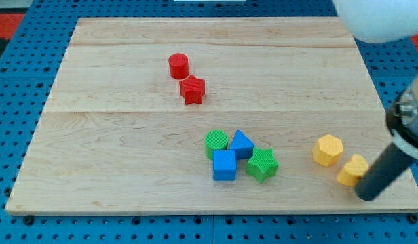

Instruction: Place the red star above the yellow hexagon diagonally

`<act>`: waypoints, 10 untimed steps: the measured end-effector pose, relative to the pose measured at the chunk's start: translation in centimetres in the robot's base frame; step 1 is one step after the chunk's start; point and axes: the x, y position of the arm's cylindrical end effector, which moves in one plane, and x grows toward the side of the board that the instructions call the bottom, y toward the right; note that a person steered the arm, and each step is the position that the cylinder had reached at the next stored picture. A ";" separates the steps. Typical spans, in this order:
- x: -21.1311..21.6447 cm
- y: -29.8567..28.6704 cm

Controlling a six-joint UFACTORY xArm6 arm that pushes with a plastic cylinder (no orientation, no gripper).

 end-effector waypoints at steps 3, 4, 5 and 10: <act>-5.8 -8.0; -12.3 -11.2; -13.4 -20.1; -18.2 -24.1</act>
